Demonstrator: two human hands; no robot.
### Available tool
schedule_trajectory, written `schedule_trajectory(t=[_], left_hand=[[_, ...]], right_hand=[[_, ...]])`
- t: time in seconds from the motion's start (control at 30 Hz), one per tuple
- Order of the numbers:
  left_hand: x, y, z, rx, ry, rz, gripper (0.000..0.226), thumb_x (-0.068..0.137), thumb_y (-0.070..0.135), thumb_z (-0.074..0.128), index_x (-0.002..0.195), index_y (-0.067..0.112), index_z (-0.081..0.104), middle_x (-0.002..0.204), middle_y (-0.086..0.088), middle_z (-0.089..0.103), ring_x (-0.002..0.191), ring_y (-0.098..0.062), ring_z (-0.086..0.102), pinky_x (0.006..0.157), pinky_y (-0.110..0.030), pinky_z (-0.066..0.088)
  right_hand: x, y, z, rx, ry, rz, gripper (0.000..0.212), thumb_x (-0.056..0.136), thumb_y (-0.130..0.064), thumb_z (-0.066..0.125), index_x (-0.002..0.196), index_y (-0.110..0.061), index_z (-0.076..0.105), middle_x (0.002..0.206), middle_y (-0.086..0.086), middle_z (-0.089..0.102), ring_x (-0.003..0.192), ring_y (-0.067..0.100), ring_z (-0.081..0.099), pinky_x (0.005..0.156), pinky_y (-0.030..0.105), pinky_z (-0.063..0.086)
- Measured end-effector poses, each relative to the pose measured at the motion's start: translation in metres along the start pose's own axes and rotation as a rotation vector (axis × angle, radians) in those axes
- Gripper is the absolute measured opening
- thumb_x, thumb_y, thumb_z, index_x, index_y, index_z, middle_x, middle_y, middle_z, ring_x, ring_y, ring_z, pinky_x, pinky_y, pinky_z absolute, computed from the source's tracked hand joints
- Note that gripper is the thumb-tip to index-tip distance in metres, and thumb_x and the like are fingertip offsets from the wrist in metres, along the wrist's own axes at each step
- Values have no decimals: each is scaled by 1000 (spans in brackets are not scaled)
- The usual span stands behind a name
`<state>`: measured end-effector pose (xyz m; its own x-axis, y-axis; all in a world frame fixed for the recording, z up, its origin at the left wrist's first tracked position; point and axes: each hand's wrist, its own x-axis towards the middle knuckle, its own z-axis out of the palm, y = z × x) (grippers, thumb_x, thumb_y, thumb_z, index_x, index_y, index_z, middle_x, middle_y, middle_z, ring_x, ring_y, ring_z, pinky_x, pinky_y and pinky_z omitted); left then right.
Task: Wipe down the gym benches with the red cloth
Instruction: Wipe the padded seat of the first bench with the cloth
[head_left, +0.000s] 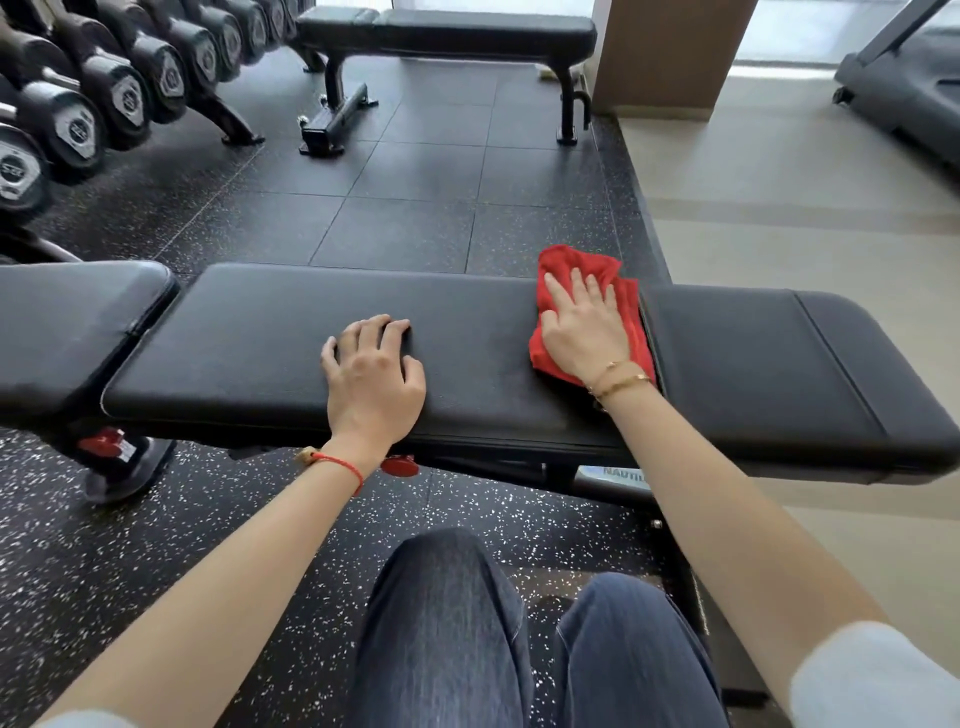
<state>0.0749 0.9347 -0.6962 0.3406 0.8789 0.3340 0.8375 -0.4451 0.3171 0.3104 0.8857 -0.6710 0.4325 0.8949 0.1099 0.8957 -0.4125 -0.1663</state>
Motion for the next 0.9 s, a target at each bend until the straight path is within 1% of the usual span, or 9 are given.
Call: schedule_trajectory(t=[0.13,0.27,0.37,0.43,0.5,0.57,0.63,0.77,0.9], left_hand=[[0,-1,-1,-7,-5,3,44,93,24,48,136,20,54,143,-2,50,136,-24,38,118,-51,22],[0,-2,-1,-3,-9,5,44,94,25,48,138,20,53,145,-2,49,138,-23,37,118,-50,21],[0,-4,0,1,-17,15,45,95,26,47,139,20,52,146,-3,48,138,-24,37,119,-51,21],[-1,-4,0,-5,-17,19,45,95,26,47,139,19,51,146,-4,48,138,-24,37,119,-52,21],[-1,-3,0,-10,-15,17,45,95,25,47,139,19,52,146,-4,49,138,-25,37,119,-52,21],[-1,-2,0,-4,-12,10,45,94,25,47,139,19,52,146,-4,49,138,-24,37,119,-52,21],[0,-2,1,1,-10,2,45,94,26,46,138,20,52,145,-3,49,138,-24,37,119,-51,20],[0,-2,0,-1,-6,2,44,93,25,47,137,20,53,144,-2,50,138,-24,37,118,-51,21],[1,-3,1,8,-2,4,45,93,26,48,137,20,54,144,-2,50,137,-23,38,118,-51,21]], right_hand=[[-22,-37,5,5,-21,-200,58,99,-28,34,155,-22,20,162,14,12,150,29,11,123,43,0],[-76,-31,5,53,-20,-347,60,97,-26,36,155,-28,20,163,7,14,151,23,10,123,40,0],[-92,-1,-1,68,-10,-306,59,96,-26,37,154,-29,24,162,5,17,150,23,14,123,40,2],[-81,22,-4,33,4,-212,58,97,-24,38,154,-26,24,162,8,17,150,25,15,123,41,2],[-58,36,-5,-63,8,-124,57,100,-23,34,155,-20,20,162,15,14,150,31,14,122,46,3],[-31,34,-6,-94,-1,-66,57,101,-24,31,156,-17,17,161,19,12,149,34,13,121,48,3],[-6,18,-4,-44,-27,-49,56,101,-26,31,156,-18,17,162,18,10,150,34,11,122,47,1],[11,-29,4,34,-82,-142,57,101,-28,31,156,-23,17,163,14,9,151,30,7,122,45,-2],[-23,-49,7,79,-71,-336,58,99,-26,34,155,-28,19,164,8,10,151,25,6,123,41,-4]])
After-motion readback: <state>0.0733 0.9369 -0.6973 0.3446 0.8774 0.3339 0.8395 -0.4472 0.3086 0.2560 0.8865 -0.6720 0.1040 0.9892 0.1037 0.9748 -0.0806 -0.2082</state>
